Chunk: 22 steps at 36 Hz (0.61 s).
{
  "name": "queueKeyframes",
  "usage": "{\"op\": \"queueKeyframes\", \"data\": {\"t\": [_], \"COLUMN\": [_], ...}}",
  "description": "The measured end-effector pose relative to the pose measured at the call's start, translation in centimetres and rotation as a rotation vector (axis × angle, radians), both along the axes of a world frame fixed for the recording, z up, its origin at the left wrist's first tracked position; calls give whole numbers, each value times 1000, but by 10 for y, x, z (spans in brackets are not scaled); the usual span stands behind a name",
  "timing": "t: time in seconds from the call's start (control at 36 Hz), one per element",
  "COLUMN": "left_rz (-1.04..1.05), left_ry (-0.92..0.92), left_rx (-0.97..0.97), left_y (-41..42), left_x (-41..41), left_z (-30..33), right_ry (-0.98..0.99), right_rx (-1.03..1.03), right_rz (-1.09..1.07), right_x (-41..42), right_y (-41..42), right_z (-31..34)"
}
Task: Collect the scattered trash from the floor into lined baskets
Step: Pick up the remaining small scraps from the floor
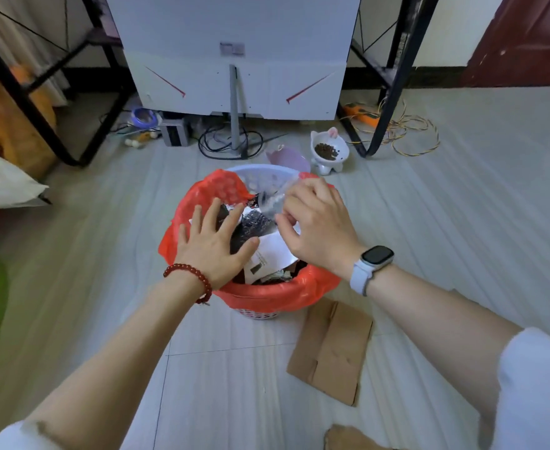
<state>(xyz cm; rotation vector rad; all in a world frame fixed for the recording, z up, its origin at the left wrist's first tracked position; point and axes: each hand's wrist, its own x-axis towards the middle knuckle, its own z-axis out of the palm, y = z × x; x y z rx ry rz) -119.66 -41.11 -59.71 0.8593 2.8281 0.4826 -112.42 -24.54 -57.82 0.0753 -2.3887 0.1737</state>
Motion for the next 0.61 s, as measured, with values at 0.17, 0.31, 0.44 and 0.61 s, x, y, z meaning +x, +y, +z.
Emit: {"op": "queueKeyframes", "data": {"t": [0.17,0.31,0.44,0.61], "left_rz": [-96,-133,-193,-210], "left_ry": [44,72,-33,-243], "left_rx": [-190,-331,-502,-699], "left_y": [10,18,27,42], "left_x": [-15,-31,-39,-42], "left_z": [-4,-14,-31,-48], "right_ry": [13,-521,-1140,-1383], "right_rx": [-87,-75,-26,8], "right_rz": [49,-51,-89,-155], "right_x": [-11,-32,-51,-60], "right_y": [8,16,19,14], "right_z": [1,-5,-43,-80]}}
